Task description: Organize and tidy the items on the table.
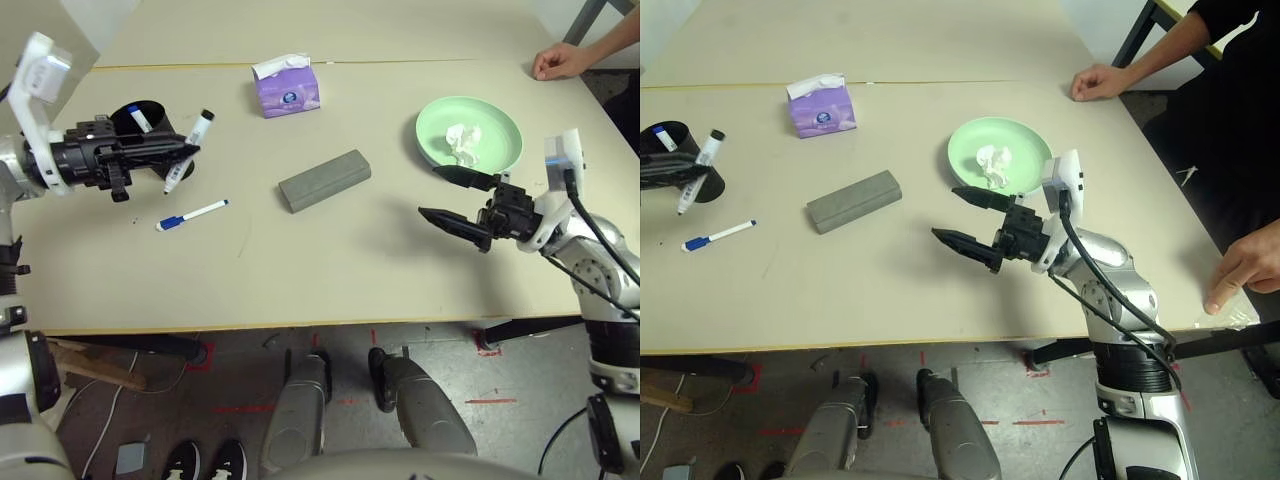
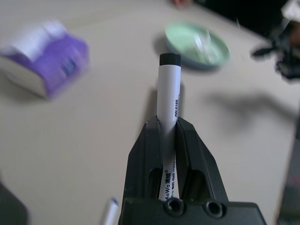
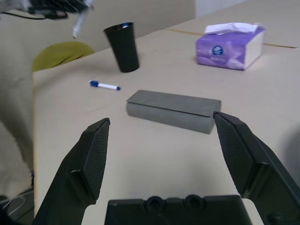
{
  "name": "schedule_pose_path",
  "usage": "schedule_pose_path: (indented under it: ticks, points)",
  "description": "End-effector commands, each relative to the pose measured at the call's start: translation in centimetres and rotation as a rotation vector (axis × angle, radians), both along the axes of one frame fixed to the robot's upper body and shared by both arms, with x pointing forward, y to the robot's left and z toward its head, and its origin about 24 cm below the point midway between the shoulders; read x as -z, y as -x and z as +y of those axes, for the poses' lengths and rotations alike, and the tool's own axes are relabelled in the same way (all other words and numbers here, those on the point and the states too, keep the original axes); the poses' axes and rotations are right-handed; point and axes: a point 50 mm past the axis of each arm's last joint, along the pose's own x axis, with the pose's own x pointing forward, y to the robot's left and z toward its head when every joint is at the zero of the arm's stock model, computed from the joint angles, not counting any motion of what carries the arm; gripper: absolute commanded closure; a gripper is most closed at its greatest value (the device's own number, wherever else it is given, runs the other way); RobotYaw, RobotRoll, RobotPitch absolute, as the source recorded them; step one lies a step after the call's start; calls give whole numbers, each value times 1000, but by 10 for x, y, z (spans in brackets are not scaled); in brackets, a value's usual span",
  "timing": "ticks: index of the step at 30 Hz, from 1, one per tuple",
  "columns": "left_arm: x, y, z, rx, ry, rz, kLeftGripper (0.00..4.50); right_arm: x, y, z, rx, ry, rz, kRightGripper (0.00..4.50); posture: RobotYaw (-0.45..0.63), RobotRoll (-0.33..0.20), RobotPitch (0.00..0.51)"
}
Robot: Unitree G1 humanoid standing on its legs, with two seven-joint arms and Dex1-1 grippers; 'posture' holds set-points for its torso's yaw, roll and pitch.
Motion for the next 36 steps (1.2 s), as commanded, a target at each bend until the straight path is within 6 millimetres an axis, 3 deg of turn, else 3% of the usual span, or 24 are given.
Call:
schedule_pose_path:
  ticks: [1, 7, 16, 36]
  points:
    - [-18, 1, 14, -140, 67, -141, 4226, 3, 1, -3, 53, -3, 8, 0, -11, 0, 237]
    - [-23, -5, 42, -414, 72, -271, 4226, 8, 0, -3, 104, -6, 21, 0, -2, 0, 236]
    - [-13, -17, 64, -636, 41, -360, 4226, 15, 6, 3, 71, -6, 47, 0, -1, 0, 234]
    - [30, -55, 52, -710, 91, -307, 4226, 10, 19, 1, -8, 51, 57, 0, -54, 0, 221]
